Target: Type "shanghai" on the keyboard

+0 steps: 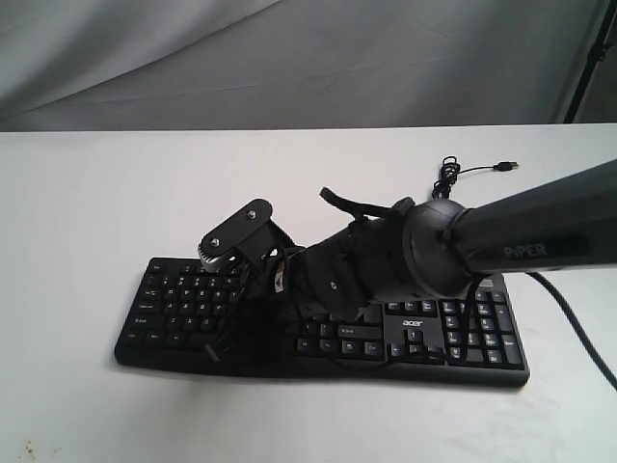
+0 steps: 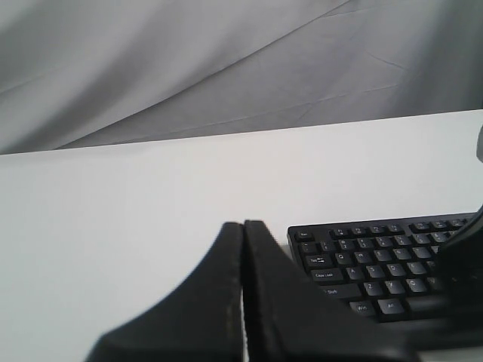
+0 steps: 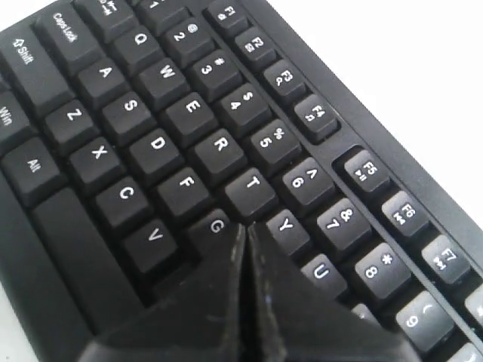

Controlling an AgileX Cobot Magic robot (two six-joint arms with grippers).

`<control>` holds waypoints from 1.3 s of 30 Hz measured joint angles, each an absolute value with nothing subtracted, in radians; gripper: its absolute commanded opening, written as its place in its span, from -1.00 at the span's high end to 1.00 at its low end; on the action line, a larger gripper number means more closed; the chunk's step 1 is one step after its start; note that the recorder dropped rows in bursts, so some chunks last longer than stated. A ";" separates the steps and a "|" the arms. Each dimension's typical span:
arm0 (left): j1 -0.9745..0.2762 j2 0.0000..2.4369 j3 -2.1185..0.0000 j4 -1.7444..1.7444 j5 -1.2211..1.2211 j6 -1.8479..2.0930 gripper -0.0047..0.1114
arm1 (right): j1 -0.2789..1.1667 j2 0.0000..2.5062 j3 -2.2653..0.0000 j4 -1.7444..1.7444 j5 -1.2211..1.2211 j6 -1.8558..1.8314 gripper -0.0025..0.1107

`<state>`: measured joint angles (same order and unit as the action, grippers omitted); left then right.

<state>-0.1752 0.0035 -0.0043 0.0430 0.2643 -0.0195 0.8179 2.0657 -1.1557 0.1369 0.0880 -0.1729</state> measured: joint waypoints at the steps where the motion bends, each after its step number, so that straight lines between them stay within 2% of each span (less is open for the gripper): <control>1: -0.175 0.003 -0.004 0.043 0.264 -0.020 0.92 | 0.818 2.066 -1.156 0.137 0.088 -0.173 0.96; 11: -0.175 0.003 -0.004 0.043 0.264 -0.020 0.92 | 0.836 2.008 -1.230 0.137 0.156 -0.173 0.96; 22: -0.175 0.003 -0.004 0.043 0.264 -0.020 0.92 | 0.916 2.168 -1.460 0.135 0.199 -0.173 0.96; 39: -0.175 0.003 -0.004 0.043 0.264 -0.020 0.92 | 0.916 2.243 -1.507 0.131 0.192 -0.173 0.96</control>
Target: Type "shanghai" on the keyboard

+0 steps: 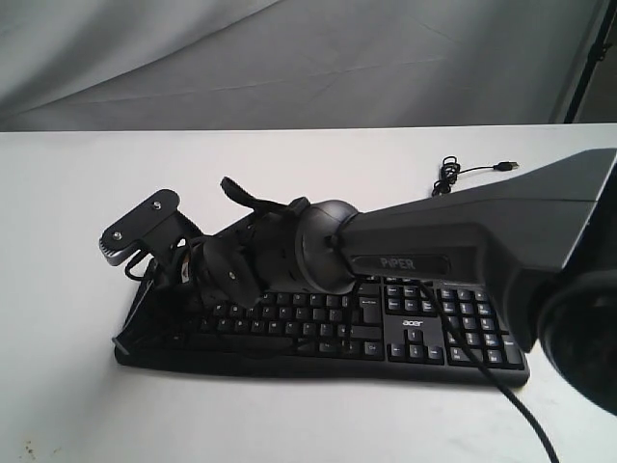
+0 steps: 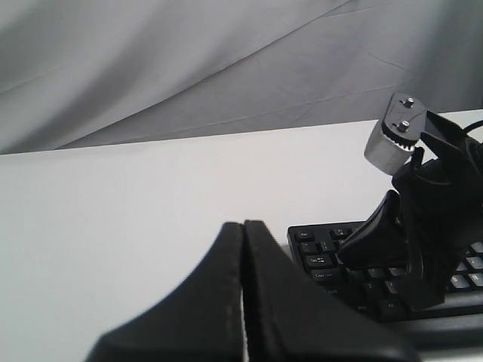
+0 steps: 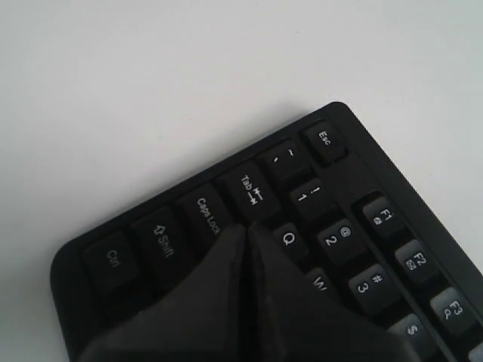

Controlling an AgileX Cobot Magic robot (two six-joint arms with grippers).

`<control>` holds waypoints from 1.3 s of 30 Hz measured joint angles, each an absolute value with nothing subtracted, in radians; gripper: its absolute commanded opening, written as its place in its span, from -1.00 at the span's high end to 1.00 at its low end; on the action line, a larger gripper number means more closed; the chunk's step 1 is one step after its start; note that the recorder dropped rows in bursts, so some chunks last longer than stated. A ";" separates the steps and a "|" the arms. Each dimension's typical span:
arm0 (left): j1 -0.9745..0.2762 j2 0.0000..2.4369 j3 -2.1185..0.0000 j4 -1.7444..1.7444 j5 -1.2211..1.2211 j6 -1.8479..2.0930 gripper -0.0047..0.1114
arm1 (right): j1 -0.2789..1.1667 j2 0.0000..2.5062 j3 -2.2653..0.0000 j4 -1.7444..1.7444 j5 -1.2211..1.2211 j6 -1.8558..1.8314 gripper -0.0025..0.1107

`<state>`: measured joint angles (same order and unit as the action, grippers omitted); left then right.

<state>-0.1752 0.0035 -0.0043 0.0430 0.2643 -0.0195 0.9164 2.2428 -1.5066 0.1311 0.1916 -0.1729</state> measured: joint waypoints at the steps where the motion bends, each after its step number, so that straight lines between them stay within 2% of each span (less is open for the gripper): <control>1: -0.175 0.003 -0.004 0.043 0.264 -0.020 0.92 | 0.916 2.243 -1.507 0.131 0.192 -0.173 0.96; 29: -0.175 0.003 -0.004 0.043 0.264 -0.020 0.92 | 0.916 2.237 -1.502 0.115 0.189 -0.179 0.96; 35: -0.175 0.003 -0.004 0.043 0.264 -0.020 0.92 | 0.904 2.106 -1.369 0.107 0.163 -0.184 0.96; 39: -0.175 0.003 -0.004 0.043 0.264 -0.020 0.92 | 0.824 2.018 -1.213 0.110 0.146 -0.184 0.96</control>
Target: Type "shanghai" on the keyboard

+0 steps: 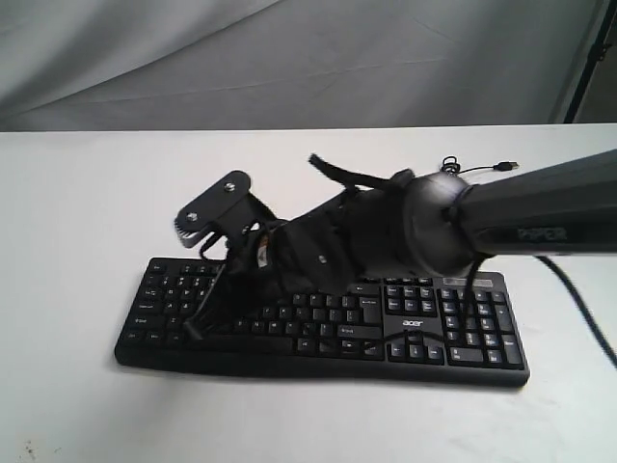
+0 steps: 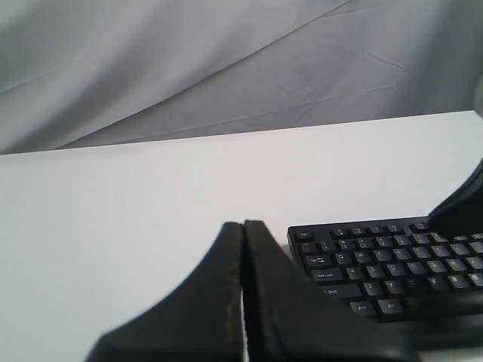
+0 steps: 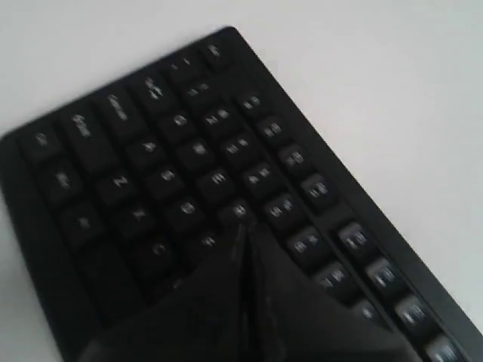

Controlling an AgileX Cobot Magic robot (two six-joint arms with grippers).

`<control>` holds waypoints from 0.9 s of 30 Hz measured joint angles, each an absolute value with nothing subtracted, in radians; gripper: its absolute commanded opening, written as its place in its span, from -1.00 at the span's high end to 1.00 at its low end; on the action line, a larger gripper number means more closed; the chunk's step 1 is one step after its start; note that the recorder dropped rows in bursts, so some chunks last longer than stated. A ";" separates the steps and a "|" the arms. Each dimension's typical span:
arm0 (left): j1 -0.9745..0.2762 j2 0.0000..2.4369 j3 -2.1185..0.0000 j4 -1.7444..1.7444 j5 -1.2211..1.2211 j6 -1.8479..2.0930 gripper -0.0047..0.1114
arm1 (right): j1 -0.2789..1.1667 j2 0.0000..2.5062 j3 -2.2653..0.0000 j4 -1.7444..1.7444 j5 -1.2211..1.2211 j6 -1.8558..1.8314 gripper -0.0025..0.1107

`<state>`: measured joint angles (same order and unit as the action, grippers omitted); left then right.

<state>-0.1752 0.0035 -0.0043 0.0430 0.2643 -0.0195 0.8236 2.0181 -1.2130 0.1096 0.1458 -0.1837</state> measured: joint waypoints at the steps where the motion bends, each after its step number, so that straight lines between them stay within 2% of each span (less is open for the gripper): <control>1: -0.175 0.003 -0.004 0.043 0.264 -0.020 0.92 | 0.793 1.991 -1.163 0.110 0.130 -0.184 0.96; 5: -0.175 0.003 -0.004 0.043 0.264 -0.020 0.92 | 0.746 1.967 -1.099 0.117 0.089 -0.184 0.96; 27: -0.175 0.003 -0.004 0.043 0.264 -0.020 0.92 | 0.735 2.014 -1.096 0.136 0.072 -0.196 0.96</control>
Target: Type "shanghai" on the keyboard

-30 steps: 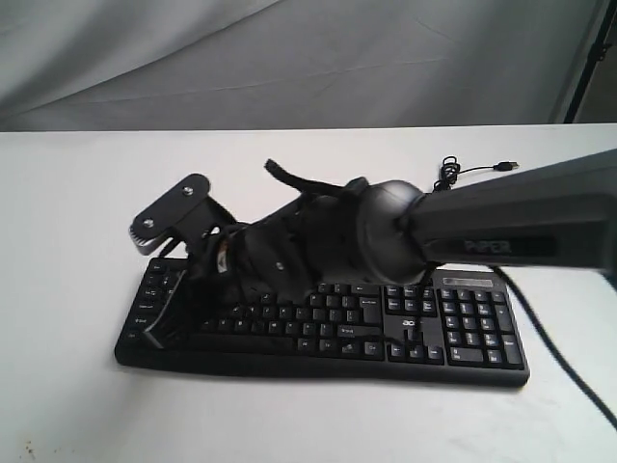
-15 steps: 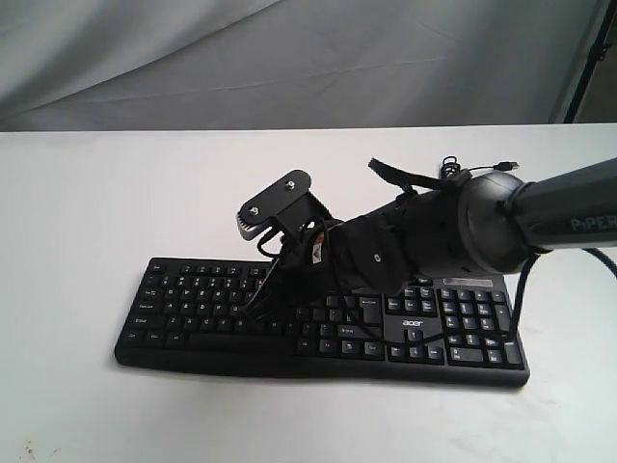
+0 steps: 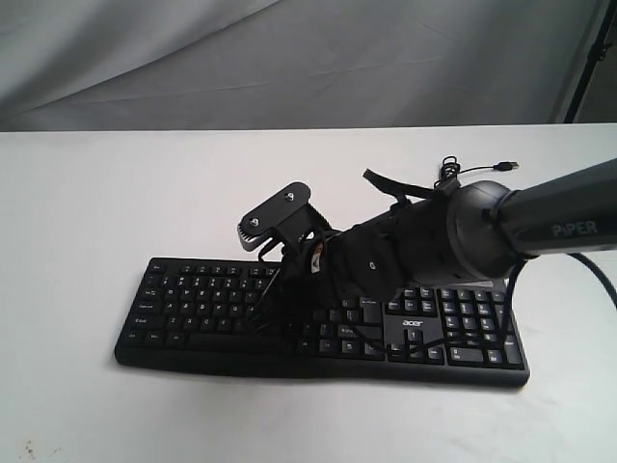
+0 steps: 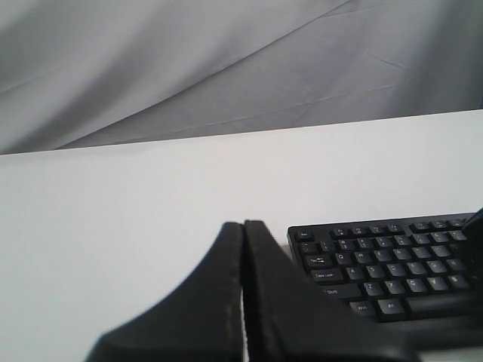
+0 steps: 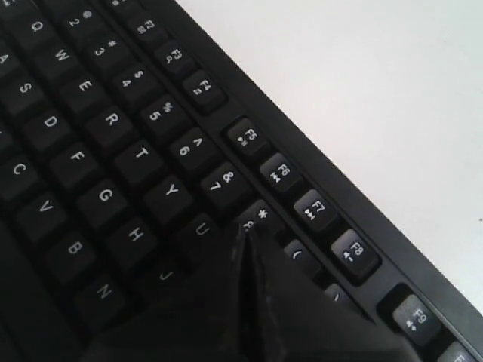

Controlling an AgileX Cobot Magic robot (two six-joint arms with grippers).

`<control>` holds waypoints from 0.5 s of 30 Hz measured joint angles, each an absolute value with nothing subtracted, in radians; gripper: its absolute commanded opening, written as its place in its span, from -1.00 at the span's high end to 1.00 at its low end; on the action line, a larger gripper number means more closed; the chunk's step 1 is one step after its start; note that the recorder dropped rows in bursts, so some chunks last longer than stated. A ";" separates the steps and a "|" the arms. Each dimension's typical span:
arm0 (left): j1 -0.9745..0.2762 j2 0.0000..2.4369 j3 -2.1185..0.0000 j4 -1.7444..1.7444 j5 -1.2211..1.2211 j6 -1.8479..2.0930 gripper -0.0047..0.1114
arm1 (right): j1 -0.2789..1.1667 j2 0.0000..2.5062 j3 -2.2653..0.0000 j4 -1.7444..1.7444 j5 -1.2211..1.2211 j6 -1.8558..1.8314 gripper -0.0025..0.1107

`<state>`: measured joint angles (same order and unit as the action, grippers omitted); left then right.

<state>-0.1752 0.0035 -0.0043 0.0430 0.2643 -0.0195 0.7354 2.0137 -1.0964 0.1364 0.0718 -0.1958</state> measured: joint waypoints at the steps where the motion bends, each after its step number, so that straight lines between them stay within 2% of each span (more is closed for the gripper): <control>1: -0.175 0.003 -0.004 0.043 0.264 -0.020 0.92 | 0.735 2.016 -1.096 0.137 0.072 -0.196 0.96; 15: -0.175 0.003 -0.004 0.043 0.264 -0.020 0.92 | 0.735 2.034 -1.096 0.141 0.068 -0.196 0.96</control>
<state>-0.1752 0.0035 -0.0043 0.0430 0.2643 -0.0195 0.7354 2.0342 -1.0964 0.1415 0.0676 -0.1958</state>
